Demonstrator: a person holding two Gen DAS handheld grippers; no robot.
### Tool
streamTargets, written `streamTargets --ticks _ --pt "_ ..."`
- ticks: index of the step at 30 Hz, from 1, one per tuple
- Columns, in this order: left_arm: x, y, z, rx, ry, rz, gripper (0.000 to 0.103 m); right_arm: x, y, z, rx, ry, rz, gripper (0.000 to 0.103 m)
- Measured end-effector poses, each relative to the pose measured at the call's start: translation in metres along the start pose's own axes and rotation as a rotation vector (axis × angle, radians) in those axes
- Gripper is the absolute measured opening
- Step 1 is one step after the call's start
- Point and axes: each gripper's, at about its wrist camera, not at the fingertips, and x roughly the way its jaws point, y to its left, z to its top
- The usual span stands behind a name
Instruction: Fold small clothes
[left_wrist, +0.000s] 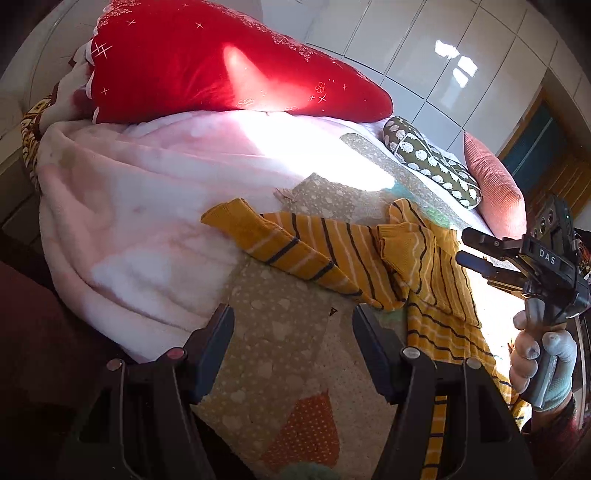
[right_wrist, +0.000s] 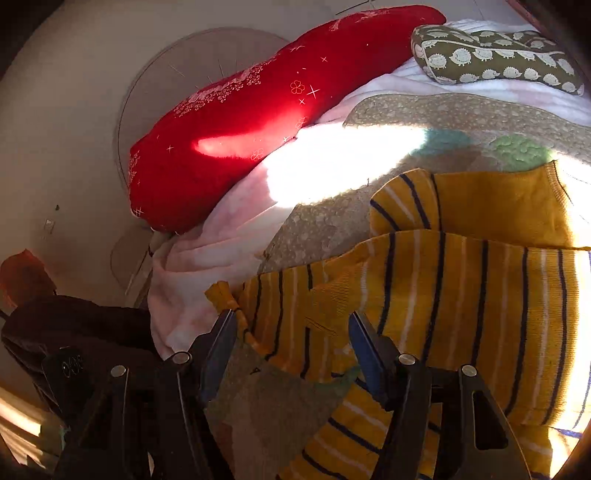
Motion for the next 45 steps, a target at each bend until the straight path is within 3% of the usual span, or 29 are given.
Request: streamTargets --ticks 2,6,7,9,14,15,16,17,18,21,24,26,29,33,36,38,40,45 --pt "-0.001 -0.003 -0.001 0.01 -0.002 0.0 0.066 -0.04 -0.022 -0.009 0.007 -0.09 -0.166 0.068" --pt "0.005 -0.011 -0.002 0.016 0.014 -0.01 0.066 -0.103 -0.086 -0.018 -0.016 -0.14 -0.683 0.068" --pt "0.006 -0.014 -0.002 0.021 0.018 -0.012 0.066 -0.11 -0.104 -0.022 -0.017 -0.125 -0.76 0.067" --pt "0.008 -0.022 -0.005 0.035 0.028 -0.01 0.066 -0.124 -0.138 -0.028 0.036 -0.105 -0.821 0.067" --pt "0.01 -0.039 -0.009 0.061 0.05 0.001 0.066 -0.136 -0.199 -0.03 0.176 -0.127 -0.798 0.067" --pt "0.01 -0.042 -0.009 0.067 0.05 0.006 0.066 -0.135 -0.207 -0.03 0.192 -0.14 -0.789 0.062" --pt "0.009 -0.045 -0.009 0.072 0.051 0.01 0.066 -0.134 -0.214 -0.029 0.215 -0.151 -0.774 0.051" --pt "0.008 -0.048 -0.009 0.077 0.05 0.015 0.066 -0.134 -0.219 -0.029 0.242 -0.163 -0.758 0.009" --pt "0.007 -0.05 -0.01 0.081 0.05 0.02 0.066 -0.136 -0.223 -0.029 0.27 -0.172 -0.749 0.007" --pt "0.006 -0.058 -0.009 0.102 0.044 0.037 0.066 -0.161 -0.223 -0.033 0.322 -0.261 -0.717 0.006" --pt "0.01 -0.066 -0.007 0.115 0.047 0.031 0.066 -0.186 -0.229 -0.036 0.351 -0.297 -0.787 0.006" --pt "0.014 -0.072 -0.007 0.122 0.053 0.02 0.066 -0.195 -0.243 -0.039 0.379 -0.273 -0.787 0.007" --pt "0.018 -0.082 -0.011 0.136 0.069 0.01 0.066 -0.195 -0.26 -0.047 0.417 -0.216 -0.678 0.01" --pt "0.018 -0.091 -0.014 0.168 0.071 0.013 0.066 -0.238 -0.243 -0.062 0.452 -0.355 -0.669 0.011" --pt "0.02 -0.092 -0.015 0.163 0.075 0.018 0.066 -0.249 -0.216 -0.078 0.425 -0.373 -0.548 0.011" --pt "0.02 -0.093 -0.017 0.153 0.083 0.008 0.066 -0.238 -0.196 -0.093 0.391 -0.332 -0.416 0.011" --pt "0.018 -0.094 -0.021 0.157 0.083 0.006 0.066 -0.22 -0.185 -0.114 0.379 -0.27 -0.353 0.012" --pt "0.008 -0.081 -0.024 0.14 0.071 0.03 0.066 -0.212 -0.204 -0.177 0.436 -0.186 -0.558 0.012"
